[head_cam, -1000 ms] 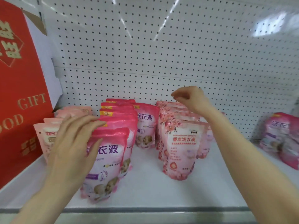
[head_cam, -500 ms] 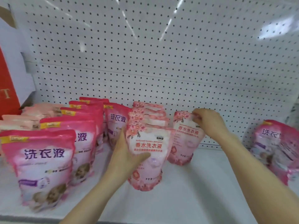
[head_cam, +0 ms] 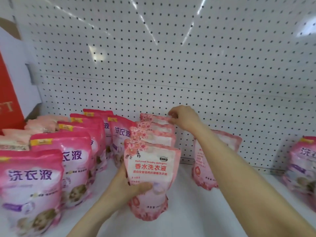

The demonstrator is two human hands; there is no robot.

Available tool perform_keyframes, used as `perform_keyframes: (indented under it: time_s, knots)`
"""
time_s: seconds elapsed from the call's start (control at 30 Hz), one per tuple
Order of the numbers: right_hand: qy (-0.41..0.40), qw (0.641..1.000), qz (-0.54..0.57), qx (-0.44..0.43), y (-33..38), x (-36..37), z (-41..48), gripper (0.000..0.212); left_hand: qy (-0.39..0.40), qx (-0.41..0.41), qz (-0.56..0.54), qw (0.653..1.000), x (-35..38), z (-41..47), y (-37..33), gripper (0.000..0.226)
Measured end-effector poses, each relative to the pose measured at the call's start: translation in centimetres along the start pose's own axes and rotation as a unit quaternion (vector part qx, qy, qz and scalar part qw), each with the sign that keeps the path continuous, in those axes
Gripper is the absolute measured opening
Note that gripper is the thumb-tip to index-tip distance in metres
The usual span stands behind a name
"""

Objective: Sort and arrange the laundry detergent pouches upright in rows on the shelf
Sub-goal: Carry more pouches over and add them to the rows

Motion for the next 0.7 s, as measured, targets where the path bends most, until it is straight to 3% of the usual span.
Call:
perform_keyframes:
  time_s: [0.07,0.2,0.3,0.4,0.47,0.53,0.6,0.7]
  knots:
    - [0.028,0.999,-0.01,0.016,0.1,1.1,1.5,0.027,0.027,-0.006,-0.01,1.0,-0.4,0.0,0.3,0.088]
    - [-0.037,0.997,-0.058,0.045,-1.4,0.1,2.8,0.018,0.071,-0.017,-0.019,0.997,-1.2,0.1,1.2,0.107]
    - [-0.015,0.993,-0.107,0.053,-2.1,-0.2,2.1,0.016,0.073,-0.014,-0.015,0.997,-1.5,0.3,1.7,0.106]
    - [-0.071,0.997,0.006,-0.01,-0.9,-0.9,0.0,0.025,0.072,-0.011,-0.01,0.997,-1.6,0.5,2.1,0.104]
    - [-0.018,0.99,0.13,-0.058,0.9,-0.8,-1.5,0.019,0.077,-0.009,-0.005,0.997,-1.8,0.6,2.0,0.101]
    - [0.042,0.992,0.098,-0.07,1.6,0.2,-2.0,0.01,0.079,-0.013,-0.001,0.997,-1.8,0.6,2.1,0.101]
    - [0.015,0.997,0.063,-0.044,0.7,0.4,-1.9,0.002,0.083,-0.016,0.004,0.996,-1.8,0.4,2.1,0.101]
    - [-0.041,0.999,0.033,0.014,-1.3,-0.1,-2.2,0.009,0.086,-0.014,0.001,0.996,-1.8,0.2,2.0,0.1]
Point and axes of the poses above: each hand's wrist, its own z-axis towards the middle knuckle, its own x-axis out of the palm, y = z × x, the point moved 2 cm from there along z, towards the middle knuckle, and after that the axes turned 4 degrees about x, right-handed, at the moved point
